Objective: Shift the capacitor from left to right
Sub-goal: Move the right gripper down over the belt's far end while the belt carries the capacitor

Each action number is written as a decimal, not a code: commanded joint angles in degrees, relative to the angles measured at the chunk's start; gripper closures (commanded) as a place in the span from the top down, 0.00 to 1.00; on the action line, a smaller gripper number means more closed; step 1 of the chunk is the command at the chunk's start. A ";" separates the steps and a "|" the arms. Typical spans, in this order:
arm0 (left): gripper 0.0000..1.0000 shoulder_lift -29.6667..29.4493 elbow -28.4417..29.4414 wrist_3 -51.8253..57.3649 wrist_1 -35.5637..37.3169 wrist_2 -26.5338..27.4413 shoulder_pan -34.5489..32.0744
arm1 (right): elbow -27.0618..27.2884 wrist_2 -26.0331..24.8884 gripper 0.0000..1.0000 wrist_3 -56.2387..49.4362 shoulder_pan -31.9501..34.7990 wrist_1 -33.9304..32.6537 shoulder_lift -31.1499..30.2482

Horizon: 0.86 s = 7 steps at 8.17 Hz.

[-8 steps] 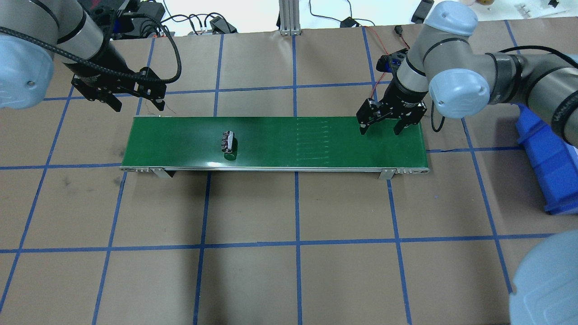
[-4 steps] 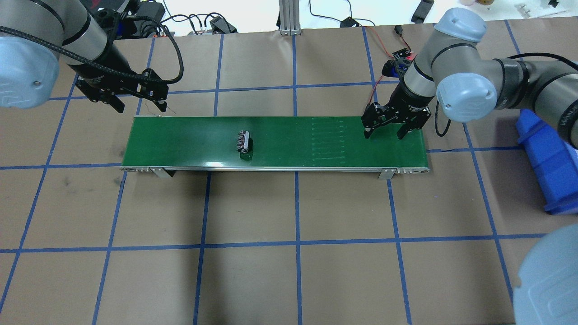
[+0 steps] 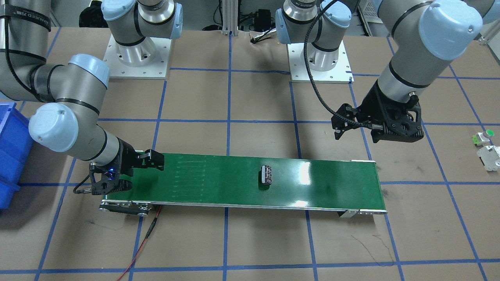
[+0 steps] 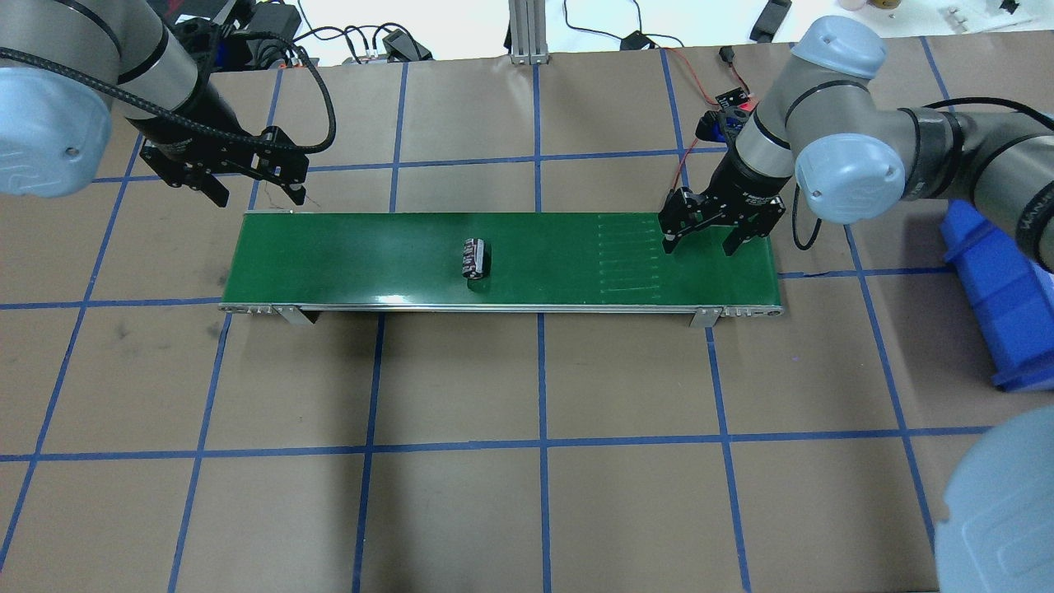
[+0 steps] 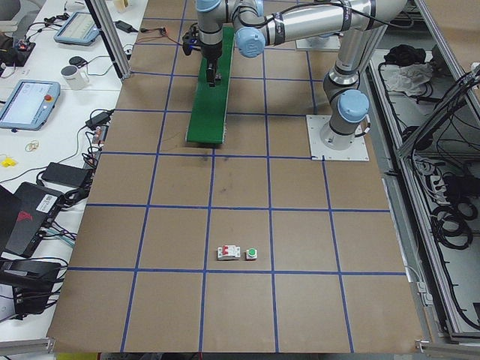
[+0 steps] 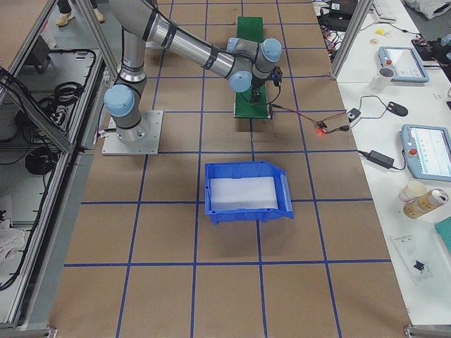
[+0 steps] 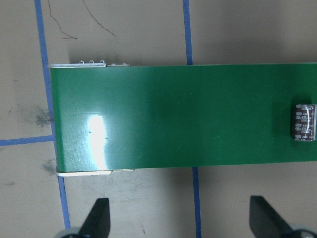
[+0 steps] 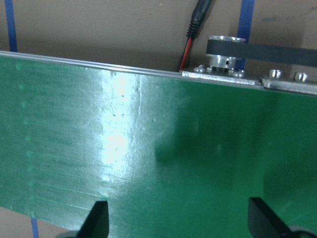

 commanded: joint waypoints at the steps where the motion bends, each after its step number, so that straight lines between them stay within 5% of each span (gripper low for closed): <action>1: 1.00 -0.12 -0.01 0.12 0.03 -0.04 0.06 | 0.00 0.50 1.00 0.04 0.00 0.00 0.04; 7: 1.00 -0.39 -0.01 0.47 0.03 -0.04 0.07 | 0.09 1.03 1.00 0.74 0.00 -1.13 0.30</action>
